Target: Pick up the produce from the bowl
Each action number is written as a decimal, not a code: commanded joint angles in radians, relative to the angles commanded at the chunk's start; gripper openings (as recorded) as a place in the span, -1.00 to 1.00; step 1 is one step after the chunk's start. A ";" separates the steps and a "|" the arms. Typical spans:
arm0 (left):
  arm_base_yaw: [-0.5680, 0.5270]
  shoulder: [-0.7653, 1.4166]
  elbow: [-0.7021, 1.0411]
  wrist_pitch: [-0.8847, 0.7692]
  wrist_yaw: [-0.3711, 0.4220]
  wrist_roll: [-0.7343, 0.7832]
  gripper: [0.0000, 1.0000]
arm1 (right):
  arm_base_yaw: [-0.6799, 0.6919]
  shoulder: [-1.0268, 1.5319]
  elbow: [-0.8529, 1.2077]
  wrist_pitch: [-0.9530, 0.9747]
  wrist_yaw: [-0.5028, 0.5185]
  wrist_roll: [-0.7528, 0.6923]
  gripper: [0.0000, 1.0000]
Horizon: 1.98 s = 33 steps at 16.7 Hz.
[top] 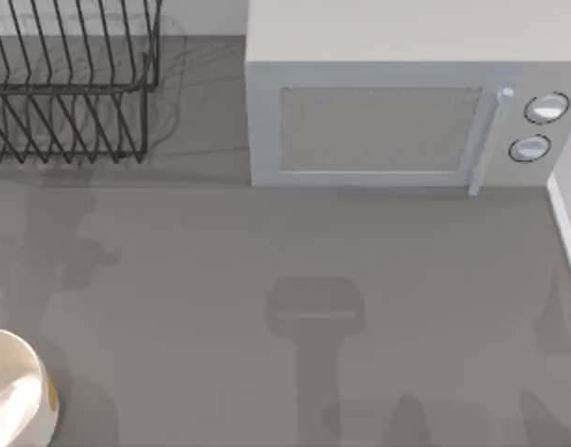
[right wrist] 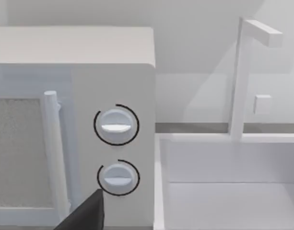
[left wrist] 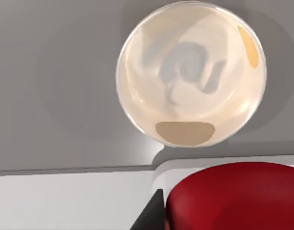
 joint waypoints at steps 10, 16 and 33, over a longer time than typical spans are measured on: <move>-0.321 0.271 0.017 0.214 0.015 -0.358 -1.00 | 0.000 0.000 0.000 0.000 0.000 0.000 1.00; -0.571 0.458 0.008 0.407 0.029 -0.625 -1.00 | 0.000 0.000 0.000 0.000 0.000 0.000 1.00; -0.575 0.529 -0.340 0.827 0.029 -0.629 -1.00 | 0.000 0.000 0.000 0.000 0.000 0.000 1.00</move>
